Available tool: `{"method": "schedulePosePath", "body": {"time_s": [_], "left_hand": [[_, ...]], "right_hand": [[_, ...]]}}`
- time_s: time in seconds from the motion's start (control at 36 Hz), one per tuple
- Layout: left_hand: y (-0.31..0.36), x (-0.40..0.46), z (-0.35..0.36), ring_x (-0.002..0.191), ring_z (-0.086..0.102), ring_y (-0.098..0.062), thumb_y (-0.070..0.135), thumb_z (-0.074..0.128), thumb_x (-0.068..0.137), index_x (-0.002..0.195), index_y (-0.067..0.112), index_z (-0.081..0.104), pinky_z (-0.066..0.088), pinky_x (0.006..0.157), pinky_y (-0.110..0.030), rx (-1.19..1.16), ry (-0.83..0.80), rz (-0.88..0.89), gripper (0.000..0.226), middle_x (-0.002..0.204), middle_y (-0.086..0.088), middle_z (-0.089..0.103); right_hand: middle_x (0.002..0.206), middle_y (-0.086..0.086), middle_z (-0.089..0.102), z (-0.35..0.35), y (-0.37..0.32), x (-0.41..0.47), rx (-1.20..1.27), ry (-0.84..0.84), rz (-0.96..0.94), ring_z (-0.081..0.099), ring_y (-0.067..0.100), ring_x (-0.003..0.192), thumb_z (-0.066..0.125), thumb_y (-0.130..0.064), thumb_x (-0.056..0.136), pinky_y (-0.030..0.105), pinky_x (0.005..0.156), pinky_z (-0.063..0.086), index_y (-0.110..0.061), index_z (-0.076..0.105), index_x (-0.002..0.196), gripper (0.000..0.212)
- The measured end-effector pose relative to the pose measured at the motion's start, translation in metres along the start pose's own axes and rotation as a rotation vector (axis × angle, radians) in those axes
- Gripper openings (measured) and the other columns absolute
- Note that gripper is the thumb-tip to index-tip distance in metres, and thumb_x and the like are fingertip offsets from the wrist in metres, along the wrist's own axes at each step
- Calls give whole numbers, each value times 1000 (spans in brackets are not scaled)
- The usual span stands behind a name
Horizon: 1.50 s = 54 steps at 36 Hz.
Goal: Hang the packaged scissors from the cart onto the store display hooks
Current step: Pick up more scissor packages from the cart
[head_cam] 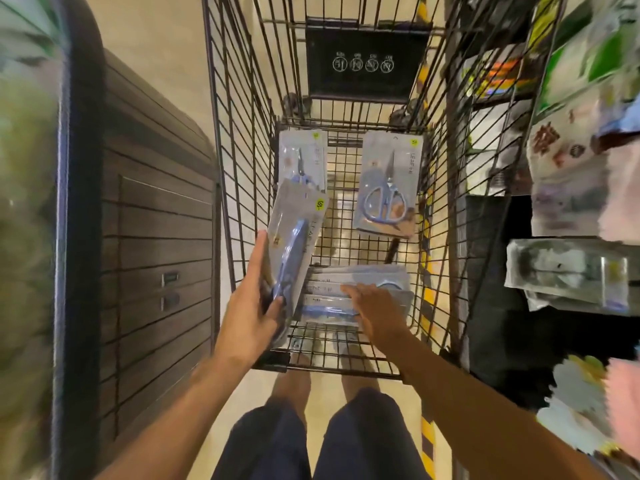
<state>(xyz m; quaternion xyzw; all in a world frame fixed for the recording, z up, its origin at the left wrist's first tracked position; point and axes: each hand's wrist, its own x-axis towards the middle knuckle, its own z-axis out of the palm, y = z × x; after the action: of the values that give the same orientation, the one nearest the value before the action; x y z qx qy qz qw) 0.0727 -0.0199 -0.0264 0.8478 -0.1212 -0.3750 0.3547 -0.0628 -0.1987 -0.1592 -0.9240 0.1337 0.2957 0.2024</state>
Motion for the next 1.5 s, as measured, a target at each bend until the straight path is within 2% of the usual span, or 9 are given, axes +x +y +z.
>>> {"method": "schedulePosePath", "body": {"time_s": [0.14,0.25,0.39,0.5,0.78,0.89,1.0,1.11,1.5], "left_hand": [[4,1,-3,122,48,1,1,64,93,151,62,-2,53,97,-40,-36,8,4,107,141,31,28],[8,1,-9,116,46,25,0,66,92,154,57,1,47,84,-4,-53,13,47,107,133,55,27],[34,-5,-25,127,53,1,1,66,92,156,54,-1,50,101,-34,-61,42,73,107,149,33,34],[62,-12,-44,134,39,15,-1,64,93,156,53,3,38,107,-13,-71,85,151,103,152,40,28],[138,-44,-100,145,39,-29,-4,68,90,160,39,7,39,115,-45,-123,239,338,103,165,0,29],[162,-58,-124,142,28,15,-3,70,90,160,37,8,32,109,-5,-165,247,427,101,167,7,22],[163,-65,-146,140,47,-31,10,73,89,159,45,7,41,111,-19,-170,205,517,103,164,10,29],[166,-77,-167,150,23,1,26,74,85,160,40,9,31,121,-27,-174,153,610,99,165,23,19],[172,-118,-161,144,30,8,9,78,85,155,48,20,35,118,-37,-211,-149,712,99,162,27,25]], "right_hand": [[119,-5,69,-2,5,-4,46,-32,-16,70,16,101,80,-25,84,40,79,63,-37,44,133,62],[130,-5,62,-21,5,-13,-16,-36,-96,69,20,105,74,-22,89,44,80,62,-30,45,139,58],[130,6,65,-46,21,-29,101,-16,-123,70,27,101,70,-23,93,40,82,58,-21,43,147,60],[147,6,53,-99,24,-49,320,-23,5,55,32,128,48,-21,105,26,95,46,-27,32,155,54],[154,-18,33,-225,-6,-120,891,400,141,43,1,132,73,-15,91,24,104,41,-35,25,157,84],[149,-15,47,-248,-23,-149,1077,554,105,50,-1,133,76,-9,88,27,108,48,-33,32,154,83],[150,-8,50,-258,-50,-176,1201,677,78,54,9,133,76,-6,88,35,109,49,-30,31,155,84],[152,-12,49,-261,-83,-202,1262,815,67,50,12,138,78,-12,88,51,114,42,-35,37,152,80],[123,-32,64,-205,-166,-313,1286,1241,346,63,4,118,76,-9,86,48,102,53,-34,36,151,80]]}}
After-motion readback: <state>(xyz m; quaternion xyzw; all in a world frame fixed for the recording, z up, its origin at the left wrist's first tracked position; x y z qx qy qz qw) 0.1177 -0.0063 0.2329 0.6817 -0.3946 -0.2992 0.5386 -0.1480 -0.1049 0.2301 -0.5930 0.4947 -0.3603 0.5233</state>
